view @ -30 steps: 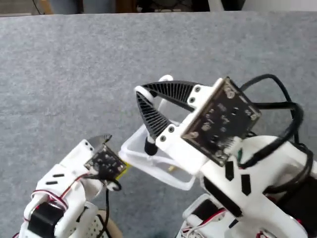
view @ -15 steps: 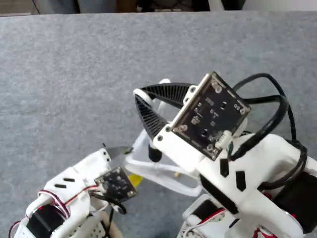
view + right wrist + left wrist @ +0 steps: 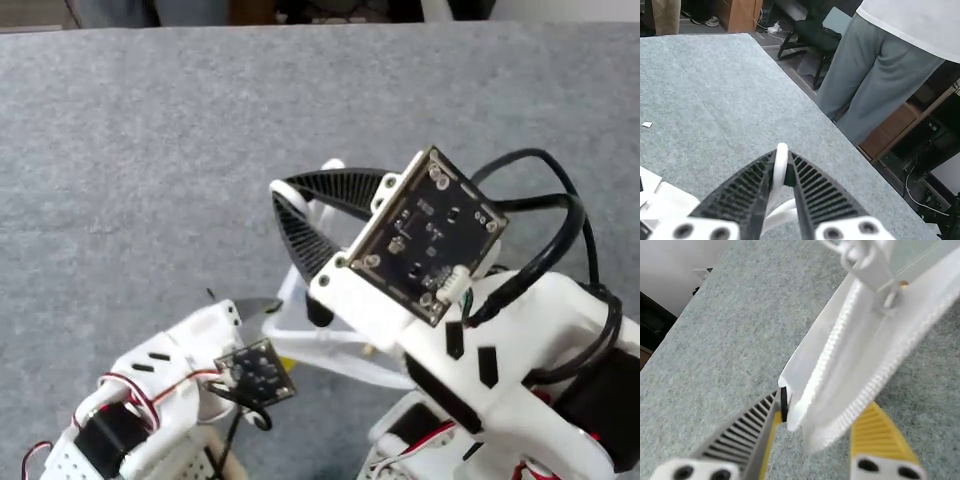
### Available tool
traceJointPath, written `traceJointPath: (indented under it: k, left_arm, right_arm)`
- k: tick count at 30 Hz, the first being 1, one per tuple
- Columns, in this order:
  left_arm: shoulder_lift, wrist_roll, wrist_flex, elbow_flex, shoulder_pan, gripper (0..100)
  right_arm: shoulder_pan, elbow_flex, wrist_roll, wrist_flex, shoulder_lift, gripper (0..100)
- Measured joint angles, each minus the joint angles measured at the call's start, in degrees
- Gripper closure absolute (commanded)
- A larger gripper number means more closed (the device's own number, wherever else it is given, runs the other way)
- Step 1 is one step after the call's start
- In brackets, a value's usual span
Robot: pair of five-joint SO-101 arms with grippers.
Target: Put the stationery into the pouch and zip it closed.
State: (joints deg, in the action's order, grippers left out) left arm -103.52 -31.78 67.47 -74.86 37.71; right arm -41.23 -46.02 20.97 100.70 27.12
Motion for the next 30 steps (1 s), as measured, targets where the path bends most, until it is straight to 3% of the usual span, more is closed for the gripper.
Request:
traceJointPath:
  k: [3,8,10,16,24,30]
  left_arm:
    - [0.0,-0.1,0.0,0.0,0.2,81]
    - [0.0,-0.1,0.0,0.0,0.4,98]
    - [0.2,-0.2,-0.9,-0.1,0.7,95]
    - [0.4,-0.3,-5.2,-0.1,0.8,97]
    - [0.4,2.7,-5.2,4.2,0.8,97]
    - [0.4,3.9,0.4,8.8,0.4,97]
  right_arm:
    - [0.0,0.0,0.0,0.0,0.0,98.7]
    - [0.0,0.0,0.0,0.0,0.0,98.7]
    - [0.0,0.0,0.0,0.0,0.0,98.7]
    - [0.0,0.0,0.0,0.0,0.0,98.7]
    - [0.4,0.0,0.0,0.0,0.4,98.7]
    - [11.7,0.0,0.4,0.0,1.8,98.7]
